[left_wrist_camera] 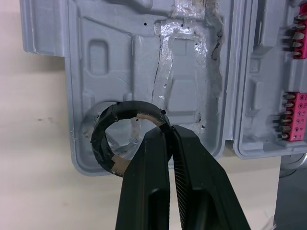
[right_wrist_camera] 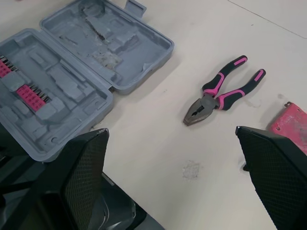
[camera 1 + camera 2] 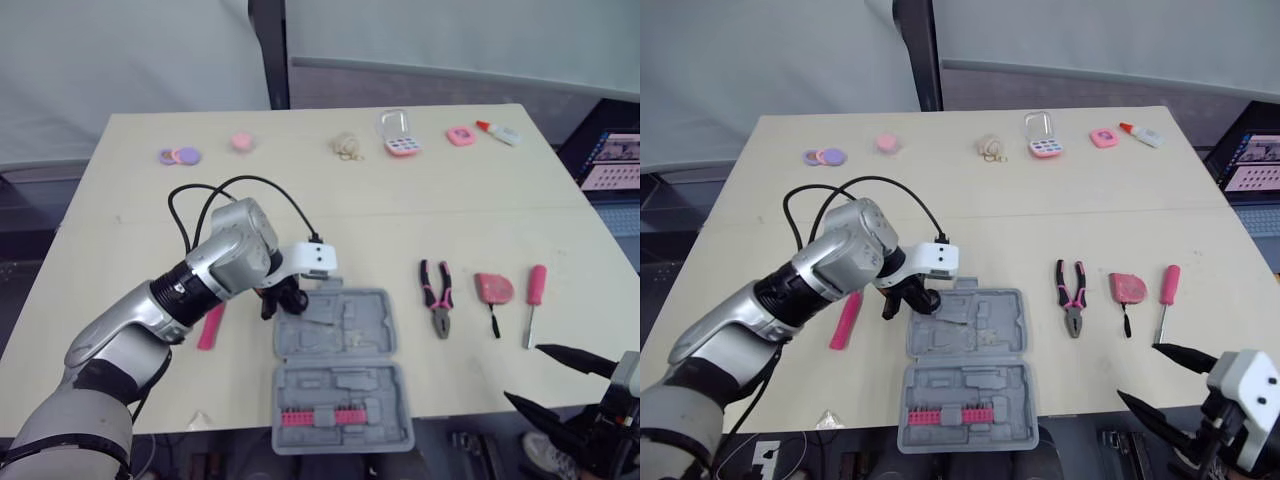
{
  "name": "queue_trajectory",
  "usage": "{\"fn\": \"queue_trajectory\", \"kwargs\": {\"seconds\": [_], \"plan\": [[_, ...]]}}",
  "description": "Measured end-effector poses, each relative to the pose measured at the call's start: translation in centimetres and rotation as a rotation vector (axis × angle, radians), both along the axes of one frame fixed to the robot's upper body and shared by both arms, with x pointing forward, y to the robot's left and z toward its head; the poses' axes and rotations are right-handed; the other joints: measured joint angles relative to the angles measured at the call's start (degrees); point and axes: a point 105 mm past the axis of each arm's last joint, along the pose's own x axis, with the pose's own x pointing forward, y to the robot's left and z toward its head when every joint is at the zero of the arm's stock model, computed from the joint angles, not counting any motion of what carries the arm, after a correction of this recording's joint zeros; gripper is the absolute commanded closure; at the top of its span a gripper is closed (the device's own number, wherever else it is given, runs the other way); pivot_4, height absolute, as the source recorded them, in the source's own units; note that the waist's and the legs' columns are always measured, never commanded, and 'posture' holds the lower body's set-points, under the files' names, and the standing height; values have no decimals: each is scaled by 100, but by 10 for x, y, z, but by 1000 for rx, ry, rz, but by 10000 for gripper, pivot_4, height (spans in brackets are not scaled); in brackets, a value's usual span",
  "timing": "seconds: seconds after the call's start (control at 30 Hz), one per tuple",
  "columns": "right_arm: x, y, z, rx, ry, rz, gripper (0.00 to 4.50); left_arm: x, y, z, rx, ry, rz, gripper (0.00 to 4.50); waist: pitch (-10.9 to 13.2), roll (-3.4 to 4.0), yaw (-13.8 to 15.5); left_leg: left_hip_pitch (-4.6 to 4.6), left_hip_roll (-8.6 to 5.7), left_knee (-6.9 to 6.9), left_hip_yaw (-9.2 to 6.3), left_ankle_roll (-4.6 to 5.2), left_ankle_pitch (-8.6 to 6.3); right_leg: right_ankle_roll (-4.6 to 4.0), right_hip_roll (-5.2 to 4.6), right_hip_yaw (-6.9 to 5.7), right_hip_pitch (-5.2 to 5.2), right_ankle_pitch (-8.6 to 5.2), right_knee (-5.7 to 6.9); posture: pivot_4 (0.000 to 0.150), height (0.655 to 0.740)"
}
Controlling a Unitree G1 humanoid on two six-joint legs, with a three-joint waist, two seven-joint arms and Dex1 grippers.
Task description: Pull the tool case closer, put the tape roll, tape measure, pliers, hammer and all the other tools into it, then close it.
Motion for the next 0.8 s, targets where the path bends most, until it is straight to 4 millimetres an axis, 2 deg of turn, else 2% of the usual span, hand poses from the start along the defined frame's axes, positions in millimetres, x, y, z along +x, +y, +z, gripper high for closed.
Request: {"fn": "queue_trajectory", "kwargs": {"seconds": [0.53,0.8], "plan": [[-5,-2,3,-3,19,-11,0,6,0,-17,0,11,26,44470,0,0,6,0,-2,0,1,0,0,0,-1,1,0,0,-1,1500,7400],[-5,1,4,-6,15,3,0,7,1,-18,4,-2,25,44470,0,0,7,0,-2,0,0,0,0,0,-1,1,0,0,-1,1500,7400]]}}
